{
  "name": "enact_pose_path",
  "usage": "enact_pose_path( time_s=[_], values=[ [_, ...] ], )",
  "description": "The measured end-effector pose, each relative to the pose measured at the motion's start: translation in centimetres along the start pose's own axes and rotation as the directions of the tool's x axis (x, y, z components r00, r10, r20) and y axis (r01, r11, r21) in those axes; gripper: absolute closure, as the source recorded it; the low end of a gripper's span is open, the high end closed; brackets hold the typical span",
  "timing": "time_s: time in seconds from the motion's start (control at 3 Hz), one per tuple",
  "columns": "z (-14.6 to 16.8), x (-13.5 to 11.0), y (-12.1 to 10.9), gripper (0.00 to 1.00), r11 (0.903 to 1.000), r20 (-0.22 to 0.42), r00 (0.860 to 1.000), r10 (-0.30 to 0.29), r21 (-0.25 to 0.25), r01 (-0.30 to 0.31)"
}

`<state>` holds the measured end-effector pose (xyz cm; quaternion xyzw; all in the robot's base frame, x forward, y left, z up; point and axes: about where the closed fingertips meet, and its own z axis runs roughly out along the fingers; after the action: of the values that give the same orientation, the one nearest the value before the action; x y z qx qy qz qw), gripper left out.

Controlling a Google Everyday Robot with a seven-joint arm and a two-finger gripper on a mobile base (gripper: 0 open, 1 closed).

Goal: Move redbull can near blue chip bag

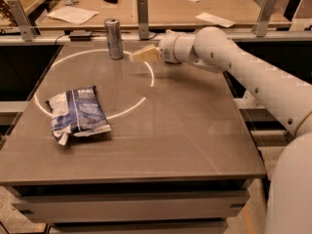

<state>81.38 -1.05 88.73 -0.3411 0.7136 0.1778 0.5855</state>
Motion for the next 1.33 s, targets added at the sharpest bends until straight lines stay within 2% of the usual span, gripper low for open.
enact_pose_path(
  time_s=[0.33,0.67,1.33],
  values=[
    [2.6,-0.1,0.5,0.0,0.9982,-0.001,1.0,-0.013,-0.059,0.013],
    [5.1,-0.5,1.4,0.0,0.9918,0.008,1.0,-0.03,-0.124,0.03],
    [9.2,-2.4,2.8,0.0,0.9715,0.057,0.997,-0.051,-0.228,0.063]
  ],
)
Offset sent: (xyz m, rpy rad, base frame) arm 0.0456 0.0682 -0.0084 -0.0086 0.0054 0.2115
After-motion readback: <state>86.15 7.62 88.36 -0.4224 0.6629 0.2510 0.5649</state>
